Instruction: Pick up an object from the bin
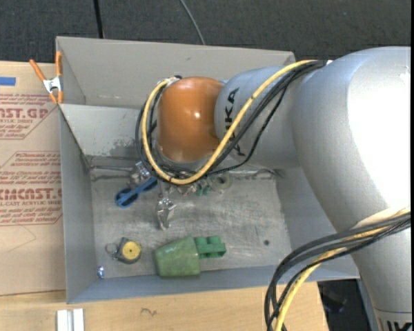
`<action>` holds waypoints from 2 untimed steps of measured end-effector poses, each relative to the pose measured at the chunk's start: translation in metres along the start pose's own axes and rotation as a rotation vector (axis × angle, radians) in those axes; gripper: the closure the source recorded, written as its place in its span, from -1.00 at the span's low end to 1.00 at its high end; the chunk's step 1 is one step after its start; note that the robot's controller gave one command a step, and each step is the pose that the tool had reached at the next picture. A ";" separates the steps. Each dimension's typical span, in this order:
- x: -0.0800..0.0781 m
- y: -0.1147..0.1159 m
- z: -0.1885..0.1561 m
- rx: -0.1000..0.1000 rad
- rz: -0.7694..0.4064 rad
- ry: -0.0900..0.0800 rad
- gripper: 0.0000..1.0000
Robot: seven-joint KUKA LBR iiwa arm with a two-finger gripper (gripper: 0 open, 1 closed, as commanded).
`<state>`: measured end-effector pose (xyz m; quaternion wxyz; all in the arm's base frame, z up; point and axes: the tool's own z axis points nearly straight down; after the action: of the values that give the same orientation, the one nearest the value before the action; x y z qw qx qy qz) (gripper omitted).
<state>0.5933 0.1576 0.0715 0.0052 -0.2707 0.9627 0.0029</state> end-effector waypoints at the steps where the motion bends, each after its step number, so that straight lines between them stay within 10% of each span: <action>1: -0.002 0.001 -0.003 0.001 0.000 0.004 -1.00; 2: -0.004 0.000 -0.005 0.002 0.000 0.002 1.00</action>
Offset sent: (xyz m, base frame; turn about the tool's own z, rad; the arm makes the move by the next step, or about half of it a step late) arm 0.0000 0.0000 0.0000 0.0000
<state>0.5963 0.1599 0.0766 0.0044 -0.2707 0.9627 0.0014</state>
